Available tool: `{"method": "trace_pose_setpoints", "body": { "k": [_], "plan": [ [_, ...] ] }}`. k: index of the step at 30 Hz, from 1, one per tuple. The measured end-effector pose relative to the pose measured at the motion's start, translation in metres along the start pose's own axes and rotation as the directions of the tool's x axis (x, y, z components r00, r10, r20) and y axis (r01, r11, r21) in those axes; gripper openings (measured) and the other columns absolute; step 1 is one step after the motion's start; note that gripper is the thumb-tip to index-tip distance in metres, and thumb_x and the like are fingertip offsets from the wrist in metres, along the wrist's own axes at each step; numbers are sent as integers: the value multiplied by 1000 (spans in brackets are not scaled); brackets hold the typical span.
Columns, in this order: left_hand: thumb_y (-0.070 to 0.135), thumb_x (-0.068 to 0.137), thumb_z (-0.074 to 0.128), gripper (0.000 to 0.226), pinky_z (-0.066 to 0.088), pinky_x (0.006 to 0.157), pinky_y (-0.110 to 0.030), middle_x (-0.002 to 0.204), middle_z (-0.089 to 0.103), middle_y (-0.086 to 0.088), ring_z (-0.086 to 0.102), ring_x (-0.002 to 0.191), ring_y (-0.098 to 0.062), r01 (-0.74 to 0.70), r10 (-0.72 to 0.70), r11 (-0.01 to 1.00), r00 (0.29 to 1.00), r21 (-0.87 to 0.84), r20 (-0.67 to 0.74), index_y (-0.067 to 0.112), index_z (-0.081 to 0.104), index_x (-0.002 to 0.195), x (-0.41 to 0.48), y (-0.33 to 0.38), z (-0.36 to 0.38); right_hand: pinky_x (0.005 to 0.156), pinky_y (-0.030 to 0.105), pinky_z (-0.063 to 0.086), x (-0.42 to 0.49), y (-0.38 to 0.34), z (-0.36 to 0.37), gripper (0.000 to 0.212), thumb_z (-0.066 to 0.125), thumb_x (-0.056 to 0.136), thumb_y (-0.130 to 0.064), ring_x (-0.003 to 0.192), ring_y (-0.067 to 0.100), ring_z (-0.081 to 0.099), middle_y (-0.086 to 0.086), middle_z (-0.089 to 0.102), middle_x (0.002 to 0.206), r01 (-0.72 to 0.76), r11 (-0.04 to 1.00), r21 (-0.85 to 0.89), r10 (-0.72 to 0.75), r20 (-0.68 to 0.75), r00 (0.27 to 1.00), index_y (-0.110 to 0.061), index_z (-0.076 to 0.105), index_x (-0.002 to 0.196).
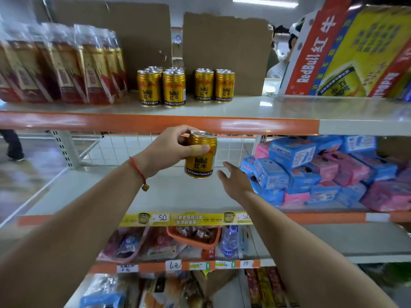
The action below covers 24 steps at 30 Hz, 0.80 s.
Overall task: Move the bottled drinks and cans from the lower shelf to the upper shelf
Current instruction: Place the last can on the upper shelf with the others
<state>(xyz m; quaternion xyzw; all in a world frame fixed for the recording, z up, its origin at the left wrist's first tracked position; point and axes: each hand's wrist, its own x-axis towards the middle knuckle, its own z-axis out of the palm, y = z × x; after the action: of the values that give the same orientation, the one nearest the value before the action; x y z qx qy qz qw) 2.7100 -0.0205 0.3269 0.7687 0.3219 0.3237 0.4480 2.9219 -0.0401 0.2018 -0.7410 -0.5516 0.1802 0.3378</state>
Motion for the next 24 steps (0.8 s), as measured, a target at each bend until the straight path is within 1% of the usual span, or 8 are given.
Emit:
{"method": "trace_pose_setpoints", "body": {
  "k": [4, 6, 8, 11, 15, 17, 20, 24],
  "plan": [
    [28, 82, 76, 54, 57, 93, -38, 117, 70, -3, 68, 110, -17, -34, 33, 997, 999, -68, -21, 13, 56, 130, 12, 26, -4, 104, 32, 40, 4, -1, -4, 53, 47, 100, -38, 136, 27, 44, 6, 45, 151, -16, 1000, 16, 16, 2, 1000, -21, 38, 149],
    [29, 81, 76, 54, 57, 93, -39, 117, 71, -4, 68, 110, -17, -50, 48, 994, 999, -94, -24, 14, 56, 129, 21, 38, -9, 105, 33, 41, 9, -5, -6, 52, 48, 100, -37, 135, 27, 46, 6, 45, 151, -6, 1000, 26, 6, 2, 1000, -19, 39, 148],
    [30, 79, 77, 54, 57, 92, -40, 116, 71, -4, 69, 109, -17, -64, 61, 992, 998, -112, -30, 15, 57, 127, 31, 50, -14, 103, 30, 40, 14, -8, -9, 52, 48, 100, -36, 134, 26, 47, 6, 44, 151, 4, 1000, 26, -4, 4, 1000, -19, 39, 148],
    [26, 82, 75, 42, 57, 91, -37, 112, 72, -4, 69, 107, -16, -82, 77, 990, 996, -116, -45, 16, 59, 120, 50, 62, -18, 98, 29, 41, 23, -13, -17, 52, 46, 100, -39, 130, 26, 51, 7, 46, 149, 7, 1000, 3, -7, -10, 1000, -22, 38, 148],
    [27, 88, 71, 43, 57, 92, -38, 118, 70, -9, 67, 111, -22, -49, 46, 984, 999, -170, -23, 7, 58, 124, 81, 75, -25, 103, 31, 38, 32, -16, -24, 51, 43, 101, -40, 132, 28, 48, 7, 46, 149, 16, 996, -88, -18, -19, 1000, -22, 37, 149],
    [22, 89, 70, 36, 58, 89, -36, 119, 69, -13, 67, 110, -24, -51, 50, 977, 999, -208, -11, 6, 59, 120, 97, 79, -27, 100, 30, 40, 36, -14, -24, 51, 44, 101, -40, 130, 27, 50, 9, 49, 147, 3, 997, -83, -4, -6, 1000, -22, 38, 148],
    [20, 87, 73, 25, 55, 96, -44, 116, 70, -13, 68, 110, -25, -65, 56, 976, 997, -207, -50, 13, 62, 109, 119, 76, -30, 95, 28, 42, 41, -13, -23, 50, 45, 101, -40, 126, 24, 54, 7, 52, 144, -10, 999, -33, 10, 11, 1000, -24, 40, 147],
    [22, 83, 77, 28, 52, 99, -49, 115, 70, -15, 67, 110, -27, -72, 50, 979, 991, -189, -121, 12, 63, 105, 139, 62, -32, 106, 27, 35, 43, -35, -34, 52, 44, 101, -41, 138, 23, 42, 2, 42, 153, 63, 996, -61, -64, -15, 998, -25, 36, 150]
  ]
}}
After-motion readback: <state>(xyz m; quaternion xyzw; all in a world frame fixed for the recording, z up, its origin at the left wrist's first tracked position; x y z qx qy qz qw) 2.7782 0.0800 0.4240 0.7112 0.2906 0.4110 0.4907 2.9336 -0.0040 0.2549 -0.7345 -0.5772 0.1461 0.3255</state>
